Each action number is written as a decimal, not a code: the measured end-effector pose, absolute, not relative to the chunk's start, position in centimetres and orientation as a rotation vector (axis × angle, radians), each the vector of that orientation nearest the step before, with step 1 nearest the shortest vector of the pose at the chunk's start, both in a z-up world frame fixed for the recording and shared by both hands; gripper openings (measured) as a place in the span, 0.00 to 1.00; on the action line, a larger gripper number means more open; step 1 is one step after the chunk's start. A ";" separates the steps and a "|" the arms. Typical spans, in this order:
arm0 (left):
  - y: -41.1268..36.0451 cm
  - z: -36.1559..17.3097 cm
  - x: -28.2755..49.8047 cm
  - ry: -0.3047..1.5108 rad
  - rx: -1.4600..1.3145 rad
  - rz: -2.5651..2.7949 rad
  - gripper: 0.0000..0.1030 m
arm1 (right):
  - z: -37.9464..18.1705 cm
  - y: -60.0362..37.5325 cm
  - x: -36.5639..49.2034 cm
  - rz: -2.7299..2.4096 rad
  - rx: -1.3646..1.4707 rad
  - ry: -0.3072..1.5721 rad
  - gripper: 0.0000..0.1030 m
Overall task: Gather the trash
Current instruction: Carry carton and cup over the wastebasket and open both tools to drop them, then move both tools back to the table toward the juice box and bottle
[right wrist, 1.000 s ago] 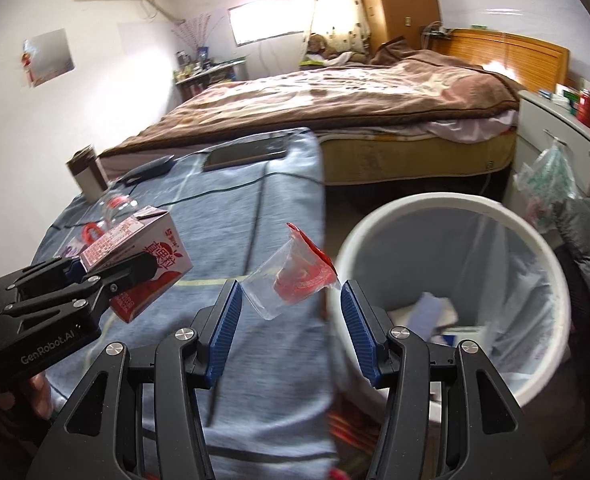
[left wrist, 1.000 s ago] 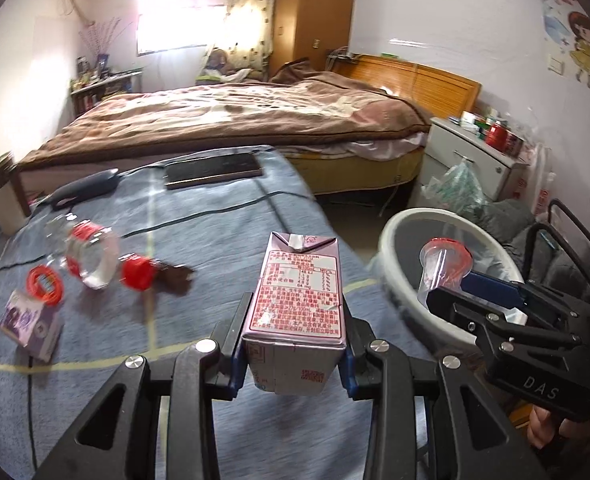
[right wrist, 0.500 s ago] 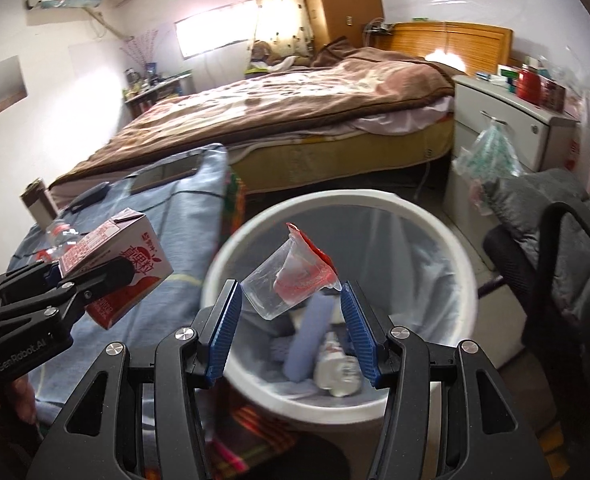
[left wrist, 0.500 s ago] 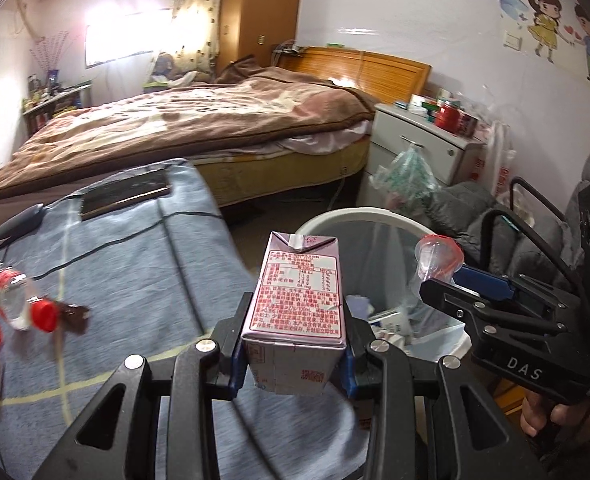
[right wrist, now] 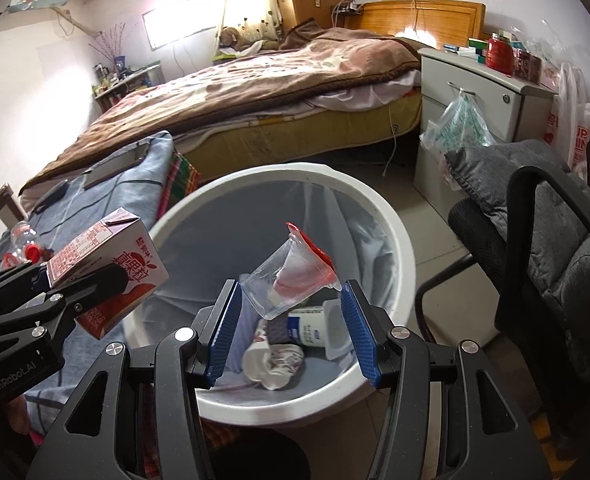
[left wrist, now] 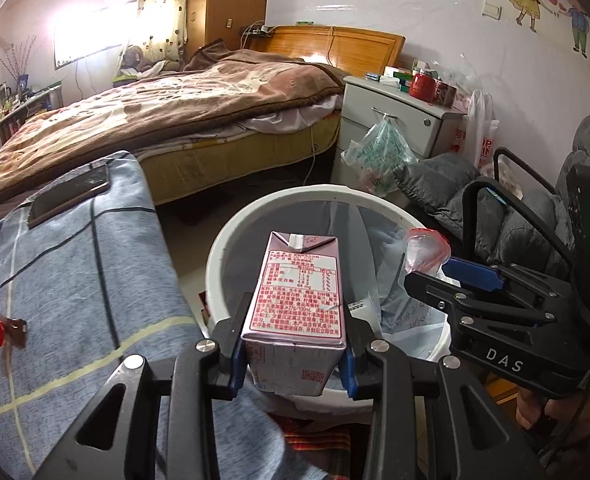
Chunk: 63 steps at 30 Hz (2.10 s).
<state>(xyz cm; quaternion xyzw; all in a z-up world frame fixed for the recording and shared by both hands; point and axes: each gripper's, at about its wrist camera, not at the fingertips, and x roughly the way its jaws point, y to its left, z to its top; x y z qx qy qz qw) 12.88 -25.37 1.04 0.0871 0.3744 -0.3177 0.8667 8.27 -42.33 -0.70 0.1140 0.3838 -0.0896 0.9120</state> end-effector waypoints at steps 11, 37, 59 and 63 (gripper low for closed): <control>-25.5 1.1 12.8 0.777 0.183 -0.661 0.56 | -1.2 -42.2 8.4 -0.193 0.171 0.824 0.55; -17.7 3.1 11.8 0.724 0.106 -0.542 0.59 | 1.5 -37.5 8.1 -0.154 0.160 0.722 0.57; -6.1 3.6 12.2 0.696 0.015 -0.305 0.60 | 2.9 -29.3 10.1 0.000 0.068 0.684 0.57; -3.4 3.4 12.3 0.701 -0.002 -0.247 0.61 | 2.8 -27.4 10.6 0.043 0.047 0.685 0.57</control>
